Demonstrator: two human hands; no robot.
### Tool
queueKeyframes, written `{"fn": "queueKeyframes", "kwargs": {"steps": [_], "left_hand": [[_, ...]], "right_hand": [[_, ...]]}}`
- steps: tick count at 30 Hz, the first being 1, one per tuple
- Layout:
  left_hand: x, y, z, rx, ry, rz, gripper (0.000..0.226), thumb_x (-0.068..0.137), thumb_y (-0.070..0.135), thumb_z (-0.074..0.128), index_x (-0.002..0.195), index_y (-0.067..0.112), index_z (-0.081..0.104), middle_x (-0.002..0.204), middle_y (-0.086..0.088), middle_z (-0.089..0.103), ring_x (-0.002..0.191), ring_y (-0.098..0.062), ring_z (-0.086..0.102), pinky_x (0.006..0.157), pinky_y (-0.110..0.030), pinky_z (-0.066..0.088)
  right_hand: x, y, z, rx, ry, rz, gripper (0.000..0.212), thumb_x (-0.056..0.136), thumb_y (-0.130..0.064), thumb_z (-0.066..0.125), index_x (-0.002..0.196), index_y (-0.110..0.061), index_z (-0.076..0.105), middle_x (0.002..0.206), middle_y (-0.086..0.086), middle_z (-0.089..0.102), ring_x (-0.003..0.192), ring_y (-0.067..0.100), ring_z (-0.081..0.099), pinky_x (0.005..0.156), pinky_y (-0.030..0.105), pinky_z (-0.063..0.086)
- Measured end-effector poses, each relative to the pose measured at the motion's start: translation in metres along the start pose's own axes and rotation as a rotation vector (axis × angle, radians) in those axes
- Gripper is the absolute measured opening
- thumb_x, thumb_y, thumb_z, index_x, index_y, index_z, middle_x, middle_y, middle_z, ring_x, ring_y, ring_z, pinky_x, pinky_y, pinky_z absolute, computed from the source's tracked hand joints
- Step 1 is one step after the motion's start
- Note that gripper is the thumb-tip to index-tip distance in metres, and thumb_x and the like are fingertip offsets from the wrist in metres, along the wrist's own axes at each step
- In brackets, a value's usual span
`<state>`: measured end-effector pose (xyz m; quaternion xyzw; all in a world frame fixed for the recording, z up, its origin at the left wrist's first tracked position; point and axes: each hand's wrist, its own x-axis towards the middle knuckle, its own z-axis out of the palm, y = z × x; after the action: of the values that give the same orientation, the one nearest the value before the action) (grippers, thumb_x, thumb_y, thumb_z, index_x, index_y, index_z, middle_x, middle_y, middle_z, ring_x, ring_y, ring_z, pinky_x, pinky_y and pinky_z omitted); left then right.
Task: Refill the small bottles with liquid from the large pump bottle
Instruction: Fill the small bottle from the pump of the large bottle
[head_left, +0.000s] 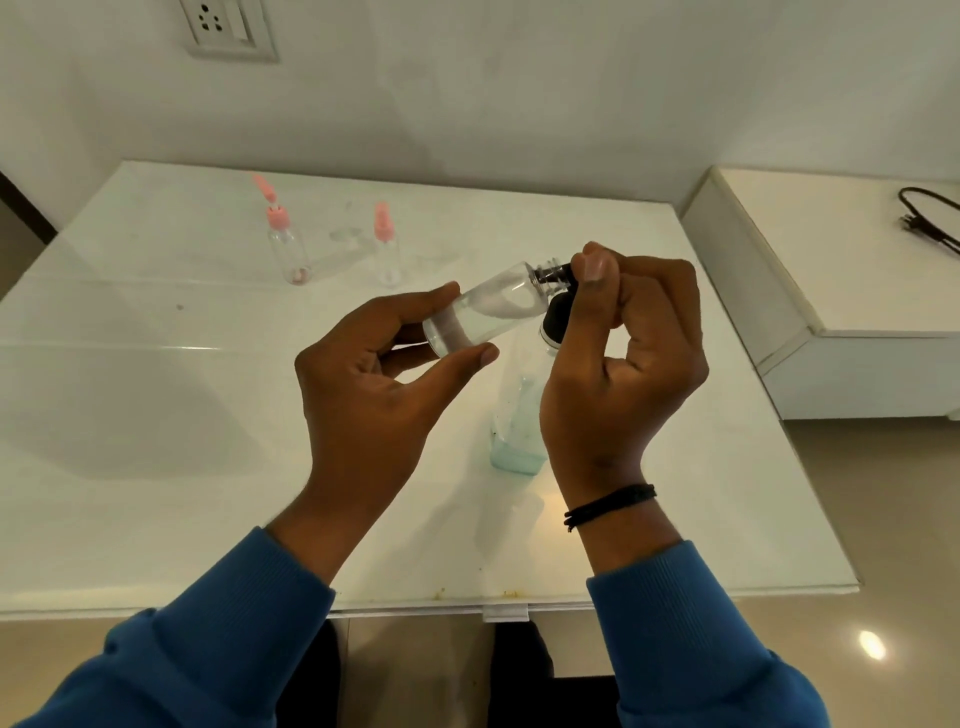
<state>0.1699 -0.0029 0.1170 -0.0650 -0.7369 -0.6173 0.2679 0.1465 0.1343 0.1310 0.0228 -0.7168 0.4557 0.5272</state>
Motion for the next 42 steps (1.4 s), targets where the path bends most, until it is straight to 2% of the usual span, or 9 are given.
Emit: {"fn": "queueKeyframes", "kwargs": {"steps": [6, 10, 24, 42], "left_hand": [[0.001, 0.004, 0.001, -0.009, -0.002, -0.002, 0.046, 0.077, 0.017, 0.089, 0.119, 0.011, 0.07, 0.113, 0.003, 0.073, 0.105, -0.014, 0.072, 0.083, -0.022, 0.06], [0.0, 0.001, 0.0, 0.004, -0.002, 0.001, 0.047, 0.078, 0.016, 0.089, 0.12, 0.008, 0.07, 0.114, 0.0, 0.073, 0.106, -0.016, 0.072, 0.083, -0.025, 0.061], [-0.001, 0.003, 0.001, -0.01, -0.001, 0.005, 0.046, 0.077, 0.016, 0.089, 0.119, 0.009, 0.07, 0.112, 0.001, 0.073, 0.104, -0.014, 0.073, 0.084, -0.02, 0.059], [-0.001, 0.001, 0.0, 0.003, -0.001, -0.01, 0.047, 0.078, 0.017, 0.088, 0.121, 0.008, 0.071, 0.114, -0.003, 0.074, 0.106, -0.018, 0.073, 0.084, -0.027, 0.062]], "right_hand": [[0.009, -0.002, -0.002, -0.048, 0.008, -0.014, 0.027, 0.1, -0.014, 0.059, 0.078, -0.006, 0.072, 0.08, 0.003, 0.066, 0.073, 0.026, 0.057, 0.064, 0.056, 0.043], [0.001, -0.001, -0.001, -0.004, -0.009, 0.019, 0.022, 0.101, -0.013, 0.059, 0.085, -0.006, 0.074, 0.087, -0.001, 0.066, 0.077, 0.026, 0.061, 0.063, 0.057, 0.047], [0.01, -0.002, -0.001, -0.02, -0.005, 0.045, 0.027, 0.1, -0.014, 0.06, 0.077, -0.008, 0.072, 0.079, 0.0, 0.064, 0.072, 0.029, 0.058, 0.062, 0.056, 0.045], [0.007, -0.001, 0.0, -0.02, -0.01, 0.031, 0.029, 0.101, -0.015, 0.058, 0.076, -0.004, 0.069, 0.078, 0.003, 0.063, 0.071, 0.028, 0.057, 0.061, 0.055, 0.045]]}}
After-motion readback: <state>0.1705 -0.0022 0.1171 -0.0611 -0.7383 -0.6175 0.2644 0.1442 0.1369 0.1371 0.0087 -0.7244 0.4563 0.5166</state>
